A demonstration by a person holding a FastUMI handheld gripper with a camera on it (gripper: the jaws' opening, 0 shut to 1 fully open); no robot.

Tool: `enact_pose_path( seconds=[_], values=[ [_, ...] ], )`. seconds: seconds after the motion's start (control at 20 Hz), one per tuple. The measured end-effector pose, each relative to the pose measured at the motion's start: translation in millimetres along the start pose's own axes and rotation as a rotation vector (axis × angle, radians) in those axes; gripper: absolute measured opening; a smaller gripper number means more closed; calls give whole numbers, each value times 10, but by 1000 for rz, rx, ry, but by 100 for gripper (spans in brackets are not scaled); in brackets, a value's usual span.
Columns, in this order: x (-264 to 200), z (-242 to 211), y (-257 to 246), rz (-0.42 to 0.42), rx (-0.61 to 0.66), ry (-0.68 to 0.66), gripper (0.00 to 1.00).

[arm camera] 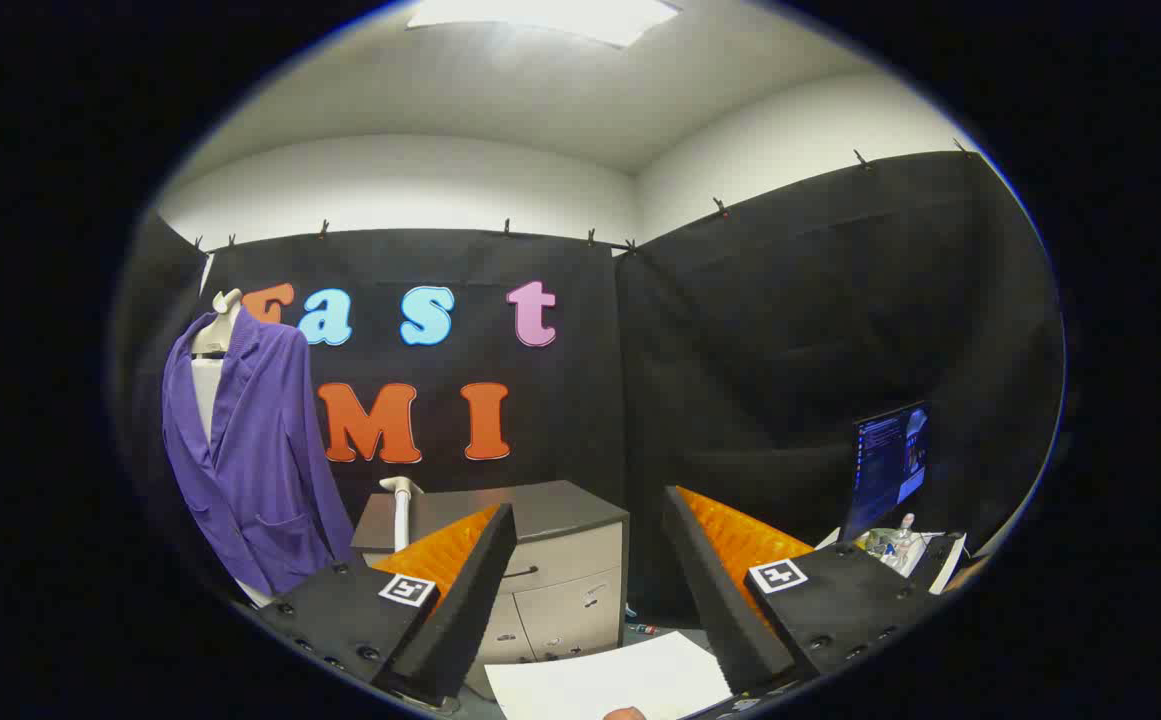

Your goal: Iron the clothes twice with a garment steamer, once on the left side and once on the right side.

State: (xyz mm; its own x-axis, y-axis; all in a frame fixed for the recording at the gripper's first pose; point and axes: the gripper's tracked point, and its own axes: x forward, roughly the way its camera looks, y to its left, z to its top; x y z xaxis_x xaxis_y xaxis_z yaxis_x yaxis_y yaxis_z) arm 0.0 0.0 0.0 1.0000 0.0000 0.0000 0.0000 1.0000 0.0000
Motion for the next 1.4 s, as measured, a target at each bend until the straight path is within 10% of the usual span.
enact_pose_path(
  seconds=[1.4],
  values=[
    [836,-245,1164,251,45,77,99]
  ],
)
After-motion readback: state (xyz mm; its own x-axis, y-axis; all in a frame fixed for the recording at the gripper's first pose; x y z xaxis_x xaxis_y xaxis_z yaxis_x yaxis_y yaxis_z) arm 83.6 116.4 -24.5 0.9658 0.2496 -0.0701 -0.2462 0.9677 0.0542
